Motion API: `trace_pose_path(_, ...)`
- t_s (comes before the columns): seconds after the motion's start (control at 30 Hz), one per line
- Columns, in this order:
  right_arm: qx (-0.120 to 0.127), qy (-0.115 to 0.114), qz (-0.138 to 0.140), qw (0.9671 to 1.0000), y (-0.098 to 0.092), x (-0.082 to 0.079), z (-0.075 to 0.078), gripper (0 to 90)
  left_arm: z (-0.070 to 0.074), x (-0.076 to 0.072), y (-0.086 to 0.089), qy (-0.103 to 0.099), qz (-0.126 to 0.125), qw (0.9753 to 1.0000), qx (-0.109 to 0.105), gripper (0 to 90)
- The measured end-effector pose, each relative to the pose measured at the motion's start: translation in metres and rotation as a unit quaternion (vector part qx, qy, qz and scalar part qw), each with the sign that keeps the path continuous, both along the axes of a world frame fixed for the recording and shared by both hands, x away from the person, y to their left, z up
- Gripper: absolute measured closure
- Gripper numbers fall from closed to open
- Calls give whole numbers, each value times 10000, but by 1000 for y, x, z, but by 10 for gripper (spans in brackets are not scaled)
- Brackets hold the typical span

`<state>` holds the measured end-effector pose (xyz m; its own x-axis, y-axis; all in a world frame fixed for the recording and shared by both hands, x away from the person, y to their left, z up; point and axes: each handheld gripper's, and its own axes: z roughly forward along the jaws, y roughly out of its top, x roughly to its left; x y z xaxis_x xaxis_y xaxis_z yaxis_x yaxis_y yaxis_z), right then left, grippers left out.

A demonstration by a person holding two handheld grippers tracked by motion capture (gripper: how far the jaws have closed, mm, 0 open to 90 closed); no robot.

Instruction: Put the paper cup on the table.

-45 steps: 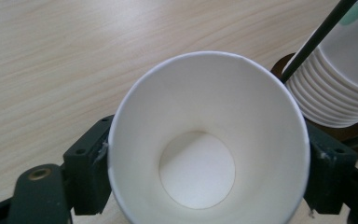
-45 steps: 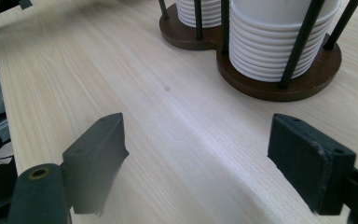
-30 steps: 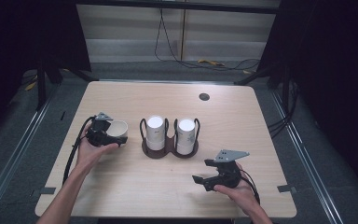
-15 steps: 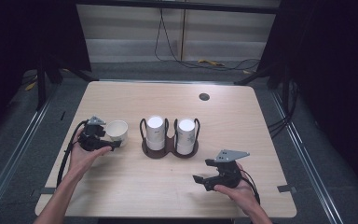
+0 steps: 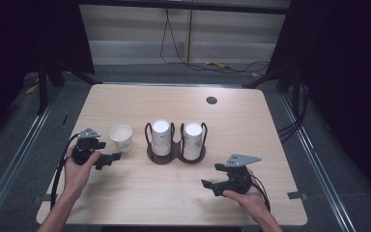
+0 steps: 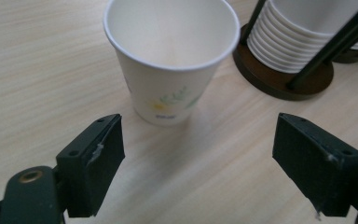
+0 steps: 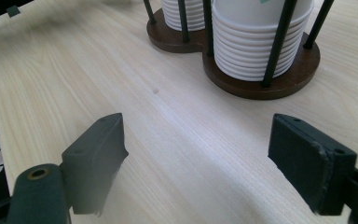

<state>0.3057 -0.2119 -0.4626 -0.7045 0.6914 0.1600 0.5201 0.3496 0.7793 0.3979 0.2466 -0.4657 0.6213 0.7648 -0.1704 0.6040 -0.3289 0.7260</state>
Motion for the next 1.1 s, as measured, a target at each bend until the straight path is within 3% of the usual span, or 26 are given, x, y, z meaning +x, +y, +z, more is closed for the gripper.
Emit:
trace_pose_path(0.07, 1, 0, -4, 10000, 0, 0, 0, 188, 3, -7, -2, -118, -53, 9999, 1, 166)
trace_pose_path(0.17, 2, -14, -31, 10000, 0, 1, 0, 188, 7, -20, -6, -118, -126, 9997, -162, 167)
trace_pose_path(0.3, -7, -59, -64, 10000, -1, 1, 0, 193, 4, -36, -16, -502, -16, 9987, 118, 173)
trace_pose_path(0.37, -17, -110, -115, 9999, -2, 0, 1, 193, 2, -39, -19, -380, -94, 9992, 122, 173)
trace_pose_path(0.47, 20, -150, -236, 9996, -6, -1, 2, 193, 1, -48, -24, -376, -286, 9989, 3, 184)
trace_pose_path(0.67, 79, -171, -438, 9989, -11, -1, 3, 193, 5, -67, -36, -211, -435, 9979, -429, 184)
trace_pose_path(0.77, 82, -198, -494, 9986, -11, -2, 3, 193, 6, -77, -45, -308, -504, 9971, -481, 184)
trace_pose_path(0.87, 76, -221, -547, 9982, -12, -2, 3, 190, 2, -83, -55, -334, -813, 9954, -368, 183)
trace_pose_path(0.97, 80, -263, -637, 9976, -13, -3, 3, 189, -7, -81, -57, -456, -701, 9961, -280, 184)
trace_pose_path(1.07, 71, -281, -766, 9966, -15, -3, 3, 191, -17, -80, -58, -286, -799, 9958, -353, 184)
trace_pose_path(1.1, 76, -290, -776, 9965, -16, -3, 3, 191, -19, -81, -58, -317, -798, 9956, -375, 184)
